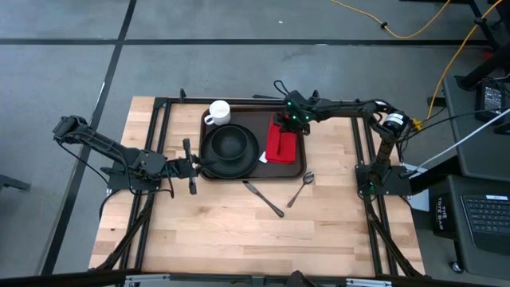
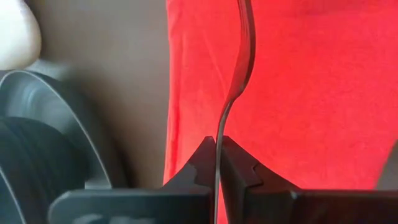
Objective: Set up tray
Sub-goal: Put the black fork on top of the red table napkin on the brown serving tray
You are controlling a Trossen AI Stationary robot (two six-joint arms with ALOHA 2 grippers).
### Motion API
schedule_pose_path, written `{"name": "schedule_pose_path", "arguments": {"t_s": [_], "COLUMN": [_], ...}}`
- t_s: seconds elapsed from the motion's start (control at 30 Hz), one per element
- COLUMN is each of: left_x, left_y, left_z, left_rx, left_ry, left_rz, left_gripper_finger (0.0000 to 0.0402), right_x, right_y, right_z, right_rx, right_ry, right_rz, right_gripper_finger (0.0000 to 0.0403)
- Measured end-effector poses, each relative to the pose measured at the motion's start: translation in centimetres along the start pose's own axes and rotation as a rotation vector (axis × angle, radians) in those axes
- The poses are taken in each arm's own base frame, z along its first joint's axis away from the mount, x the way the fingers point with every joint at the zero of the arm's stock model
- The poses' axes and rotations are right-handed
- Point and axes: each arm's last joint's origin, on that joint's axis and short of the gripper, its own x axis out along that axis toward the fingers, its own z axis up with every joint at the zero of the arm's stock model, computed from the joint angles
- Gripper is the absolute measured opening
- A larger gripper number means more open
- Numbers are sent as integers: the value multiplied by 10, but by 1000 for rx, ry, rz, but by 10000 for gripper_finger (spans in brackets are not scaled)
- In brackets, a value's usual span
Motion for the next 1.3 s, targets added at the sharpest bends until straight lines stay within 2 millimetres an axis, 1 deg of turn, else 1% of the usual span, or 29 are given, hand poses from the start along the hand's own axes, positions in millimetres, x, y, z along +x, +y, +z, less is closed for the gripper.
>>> {"name": "schedule_pose_path", "arguments": {"t_s": [0.23, 0.37, 0.53, 0.7, 0.87, 1.1, 1.3], "left_x": [0, 0, 0, 0, 0, 0, 0], "left_y": [0, 0, 0, 0, 0, 0, 0], "left_z": [0, 0, 0, 0, 0, 0, 0], "left_rx": [0, 0, 0, 0, 0, 0, 0], "left_ry": [0, 0, 0, 0, 0, 0, 1], "left_rz": [0, 0, 0, 0, 0, 0, 0], "left_gripper_finger": [2, 6, 4, 3, 6, 2, 6], "right_x": [0, 3, 15, 23, 23, 23, 23], "right_y": [0, -3, -7, -10, -6, -5, -5], "right_z": [-1, -1, 0, 1, 2, 2, 2], "right_rx": [-8, -17, -12, -8, 10, 28, 4], "right_ry": [9, 20, 32, 62, 44, 52, 52], "right_rz": [-1, -16, -32, -17, 12, 27, 29], "right_gripper_finger": [8, 11, 28, 22, 18, 32, 25]}}
